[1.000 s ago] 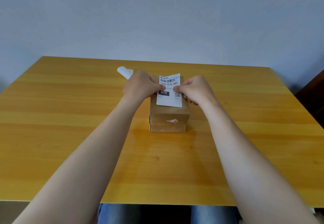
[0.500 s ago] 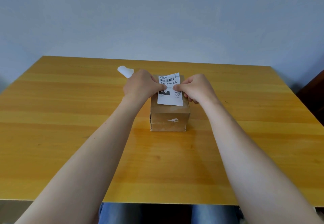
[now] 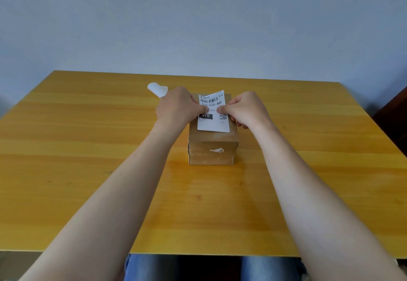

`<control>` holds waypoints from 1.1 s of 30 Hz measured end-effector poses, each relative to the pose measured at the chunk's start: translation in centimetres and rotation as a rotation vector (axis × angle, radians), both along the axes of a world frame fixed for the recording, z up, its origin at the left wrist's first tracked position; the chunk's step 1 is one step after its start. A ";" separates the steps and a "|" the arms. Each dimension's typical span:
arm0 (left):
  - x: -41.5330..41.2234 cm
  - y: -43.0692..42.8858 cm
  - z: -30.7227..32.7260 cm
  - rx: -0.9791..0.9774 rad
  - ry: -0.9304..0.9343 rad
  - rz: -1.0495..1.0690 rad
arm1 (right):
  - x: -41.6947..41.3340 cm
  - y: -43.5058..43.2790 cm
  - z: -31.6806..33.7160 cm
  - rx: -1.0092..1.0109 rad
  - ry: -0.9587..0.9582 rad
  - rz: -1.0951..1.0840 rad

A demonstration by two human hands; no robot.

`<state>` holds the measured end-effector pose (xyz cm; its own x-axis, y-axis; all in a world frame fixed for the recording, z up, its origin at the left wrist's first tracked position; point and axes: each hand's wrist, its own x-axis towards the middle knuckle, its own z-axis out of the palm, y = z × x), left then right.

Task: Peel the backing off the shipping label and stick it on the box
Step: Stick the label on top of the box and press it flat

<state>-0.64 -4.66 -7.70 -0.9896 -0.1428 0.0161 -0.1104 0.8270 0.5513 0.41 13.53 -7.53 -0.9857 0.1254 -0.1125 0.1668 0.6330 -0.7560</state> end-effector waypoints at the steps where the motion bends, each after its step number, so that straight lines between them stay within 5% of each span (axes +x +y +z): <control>1: 0.0 0.0 0.0 -0.009 0.000 0.002 | 0.0 0.0 0.0 0.002 -0.002 -0.001; 22: 0.6 -0.1 0.3 -0.103 -0.091 0.004 | 0.8 0.1 0.7 0.296 0.098 -0.084; 29: 0.9 0.6 -0.3 0.402 -0.316 -0.056 | 0.4 -0.2 0.0 -0.224 -0.053 -0.027; 33: 0.8 0.8 -0.7 0.438 -0.323 -0.090 | 0.4 0.4 -0.2 -0.282 -0.085 -0.003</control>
<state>0.20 -3.91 -8.42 -0.9431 0.0176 -0.3319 -0.2700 0.5420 0.7958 0.78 13.91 -7.77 -0.9709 0.0806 -0.2254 0.2387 0.3990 -0.8853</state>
